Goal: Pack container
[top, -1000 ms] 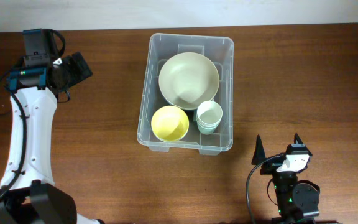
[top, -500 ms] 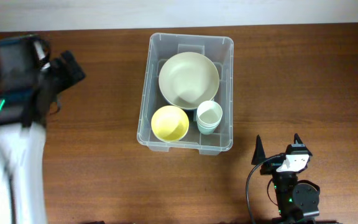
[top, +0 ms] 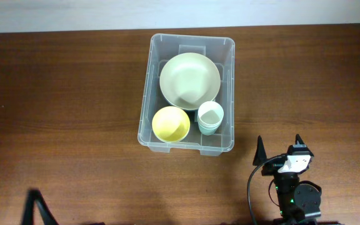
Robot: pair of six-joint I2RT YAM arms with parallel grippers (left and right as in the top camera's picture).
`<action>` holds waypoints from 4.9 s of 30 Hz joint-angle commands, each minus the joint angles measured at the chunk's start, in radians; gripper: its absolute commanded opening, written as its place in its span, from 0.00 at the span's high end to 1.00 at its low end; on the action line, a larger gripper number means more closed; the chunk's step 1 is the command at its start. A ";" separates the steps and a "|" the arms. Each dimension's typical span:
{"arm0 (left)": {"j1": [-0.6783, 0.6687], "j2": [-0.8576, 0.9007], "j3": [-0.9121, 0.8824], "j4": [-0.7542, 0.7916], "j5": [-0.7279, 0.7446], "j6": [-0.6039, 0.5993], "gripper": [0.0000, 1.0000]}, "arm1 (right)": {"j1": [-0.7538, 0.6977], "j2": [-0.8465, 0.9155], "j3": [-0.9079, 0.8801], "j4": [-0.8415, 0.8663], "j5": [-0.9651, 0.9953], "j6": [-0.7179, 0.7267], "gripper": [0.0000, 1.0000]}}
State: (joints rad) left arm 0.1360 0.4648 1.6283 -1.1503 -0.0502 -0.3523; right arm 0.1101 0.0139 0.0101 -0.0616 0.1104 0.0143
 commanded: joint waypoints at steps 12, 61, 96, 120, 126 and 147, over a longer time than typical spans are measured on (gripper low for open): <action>0.003 -0.182 -0.766 0.434 0.120 0.001 0.00 | -0.007 -0.010 -0.005 -0.010 -0.002 -0.007 0.01; -0.094 -0.437 -1.619 1.078 -0.033 0.369 0.00 | -0.007 -0.010 -0.005 -0.010 -0.002 -0.007 0.01; -0.094 -0.436 -1.619 1.074 -0.018 0.376 0.00 | -0.007 -0.010 -0.005 -0.010 -0.002 -0.007 0.01; -0.094 -0.436 -1.619 1.074 -0.018 0.375 0.00 | -0.007 -0.010 -0.005 -0.010 -0.002 -0.007 0.01; -0.094 -0.436 -1.619 1.074 -0.018 0.375 0.00 | -0.007 -0.010 -0.005 -0.010 -0.002 -0.007 0.01; -0.094 -0.436 -1.619 1.074 -0.018 0.375 0.00 | -0.007 -0.010 -0.005 -0.010 -0.002 -0.007 0.01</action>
State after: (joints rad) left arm 0.0460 0.0391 0.0154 -0.0757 -0.0715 0.0048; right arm 0.1101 0.0120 0.0101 -0.0628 0.1066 0.0143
